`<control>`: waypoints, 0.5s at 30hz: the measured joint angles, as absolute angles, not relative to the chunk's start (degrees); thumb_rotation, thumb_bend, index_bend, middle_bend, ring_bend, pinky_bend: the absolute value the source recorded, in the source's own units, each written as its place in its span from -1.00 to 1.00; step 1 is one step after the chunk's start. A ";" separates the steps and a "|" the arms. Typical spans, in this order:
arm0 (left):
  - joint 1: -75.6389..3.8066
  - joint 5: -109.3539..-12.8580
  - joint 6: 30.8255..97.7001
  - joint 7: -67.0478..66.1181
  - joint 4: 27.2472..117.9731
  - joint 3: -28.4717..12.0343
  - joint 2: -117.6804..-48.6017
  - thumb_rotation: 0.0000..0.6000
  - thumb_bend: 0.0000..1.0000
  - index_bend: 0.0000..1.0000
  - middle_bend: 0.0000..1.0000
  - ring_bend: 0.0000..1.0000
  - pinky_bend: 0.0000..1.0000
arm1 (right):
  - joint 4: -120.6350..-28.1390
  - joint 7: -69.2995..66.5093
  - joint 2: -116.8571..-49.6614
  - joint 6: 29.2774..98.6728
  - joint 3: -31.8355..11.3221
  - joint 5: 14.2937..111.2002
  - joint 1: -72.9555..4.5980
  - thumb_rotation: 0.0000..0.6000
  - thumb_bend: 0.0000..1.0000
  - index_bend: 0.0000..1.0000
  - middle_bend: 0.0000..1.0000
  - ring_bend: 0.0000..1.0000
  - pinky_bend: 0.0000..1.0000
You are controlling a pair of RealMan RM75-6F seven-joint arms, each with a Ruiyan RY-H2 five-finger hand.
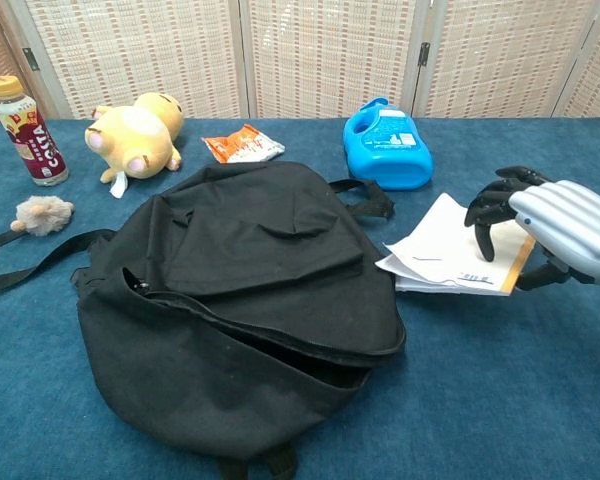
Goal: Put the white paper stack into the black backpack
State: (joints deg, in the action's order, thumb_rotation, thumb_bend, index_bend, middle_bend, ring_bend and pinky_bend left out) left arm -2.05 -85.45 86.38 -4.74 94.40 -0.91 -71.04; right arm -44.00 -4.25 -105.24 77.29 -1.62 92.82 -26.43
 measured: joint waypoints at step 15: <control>-5.58 -88.27 83.85 -3.84 93.66 -1.85 -69.51 1.00 -0.05 -0.49 -0.75 -0.77 -1.00 | -33.68 -6.15 -106.08 90.06 -1.38 95.09 -24.20 1.00 -0.13 0.38 -0.20 -0.50 -0.85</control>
